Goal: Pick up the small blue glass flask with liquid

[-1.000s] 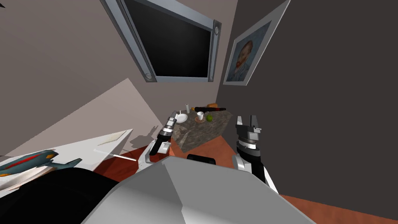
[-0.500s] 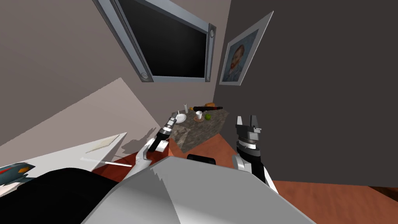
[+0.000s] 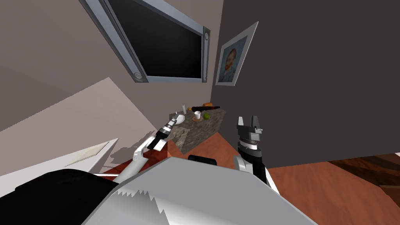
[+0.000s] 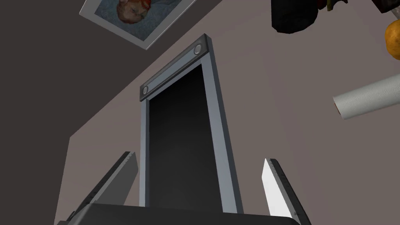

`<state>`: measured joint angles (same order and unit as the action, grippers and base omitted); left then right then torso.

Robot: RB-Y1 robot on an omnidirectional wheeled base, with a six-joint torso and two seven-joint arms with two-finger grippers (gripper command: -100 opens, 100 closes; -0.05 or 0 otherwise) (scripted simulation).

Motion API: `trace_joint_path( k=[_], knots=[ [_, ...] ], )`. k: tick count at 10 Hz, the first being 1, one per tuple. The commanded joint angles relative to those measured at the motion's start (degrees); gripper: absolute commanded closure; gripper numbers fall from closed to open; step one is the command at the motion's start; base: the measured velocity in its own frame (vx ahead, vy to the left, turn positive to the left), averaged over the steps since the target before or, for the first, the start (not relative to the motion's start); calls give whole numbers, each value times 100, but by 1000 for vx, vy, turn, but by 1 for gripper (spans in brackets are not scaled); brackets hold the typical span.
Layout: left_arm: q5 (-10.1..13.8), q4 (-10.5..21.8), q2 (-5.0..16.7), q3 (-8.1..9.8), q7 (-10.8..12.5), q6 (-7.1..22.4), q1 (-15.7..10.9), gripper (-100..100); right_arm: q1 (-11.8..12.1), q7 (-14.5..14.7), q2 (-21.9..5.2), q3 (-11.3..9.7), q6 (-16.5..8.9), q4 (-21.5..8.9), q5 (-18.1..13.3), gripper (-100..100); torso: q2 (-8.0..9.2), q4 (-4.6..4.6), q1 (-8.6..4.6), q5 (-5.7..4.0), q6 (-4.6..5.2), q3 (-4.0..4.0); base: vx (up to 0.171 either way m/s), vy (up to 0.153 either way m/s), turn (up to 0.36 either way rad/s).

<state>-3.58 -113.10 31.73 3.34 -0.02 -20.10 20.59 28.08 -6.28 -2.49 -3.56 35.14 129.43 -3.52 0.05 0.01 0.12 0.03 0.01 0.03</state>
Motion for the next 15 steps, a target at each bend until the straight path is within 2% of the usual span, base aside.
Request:
trace_joint_path(
  k=[1, 2, 3, 5, 6, 7, 8, 9, 10, 11, 12, 13, 14, 15],
  knots=[
    [-4, 49, 164, -8, 41, 65, -14, -100, 0, 0, 0, 0, 0, 0, 0, 0, 0, 0, 0, 0, 0, 0, -27, 14, -91],
    [-15, 234, 393, -24, 113, 124, -49, -100, 1, 0, 0, 1, 0, 0, 0, 0, -2, 0, -1, 0, -5, -1, -25, 8, -152],
    [-15, 234, 447, -24, 113, 124, -49, -100, 0, 0, 0, 0, 0, 0, 0, 0, -4, -1, -2, -1, -1, -2, -20, 8, -104],
    [-55, 630, 872, -81, 245, 223, -103, -100, 1, 0, 0, 0, 0, 0, 0, 0, -7, -1, -4, -1, -2, -4, -23, -2, -246],
    [-55, 630, 1027, -81, 245, 223, -103, -100, 0, 0, 0, 0, 0, 0, 0, 0, -6, -1, -7, -2, 0, -4, -18, 1, -111],
    [-85, 839, 1239, -121, 303, 262, -123, -100, 1, 0, 0, 1, 0, 0, 0, 0, -7, -1, -5, -2, -6, -4, -16, -10, -146],
    [-85, 839, 1320, -121, 303, 262, -123, -100, 1, 0, 0, 0, 0, 0, 0, 0, -8, -2, -9, -2, -3, -4, -9, -10, -86],
    [-121, 1032, 1510, -168, 356, 293, -137, -100, 2, 0, 0, 1, 0, 0, 0, 0, -10, -2, -10, -2, -5, -5, 0, -19, -187],
    [-121, 1053, 1613, -168, 356, 293, -137, -100, 1, 0, 0, 0, 0, 0, 0, 0, -14, -3, -11, -3, -2, -8, 0, -11, -101],
    [-164, 1271, 1845, -222, 403, 316, -147, -100, 2, 0, 0, 1, 0, 0, 0, 0, -15, -3, -10, -2, -5, -8, 5, -17, -188],
    [-164, 1271, 1902, -222, 403, 316, -147, -100, 1, 0, 0, 0, 0, 0, 0, 0, -16, -3, -11, -2, -3, -9, 6, -14, -86],
    [-213, 1493, 2116, -284, 443, 331, -150, -100, 2, 0, 0, 1, 0, 0, 0, 0, -17, -3, -12, -3, -6, -9, 14, -26, -175],
    [-213, 1493, 2185, -284, 443, 331, -150, -100, 1, 0, 0, 0, 0, 0, 0, 0, -20, -4, -15, -3, -3, -11, 14, -19, -99],
    [-267, 1717, 2420, -352, 478, 338, -149, -100, 2, 0, 0, 1, 0, 0, 0, 0, -20, -4, -14, -3, -6, -11, 29, -33, -148]
  ],
)
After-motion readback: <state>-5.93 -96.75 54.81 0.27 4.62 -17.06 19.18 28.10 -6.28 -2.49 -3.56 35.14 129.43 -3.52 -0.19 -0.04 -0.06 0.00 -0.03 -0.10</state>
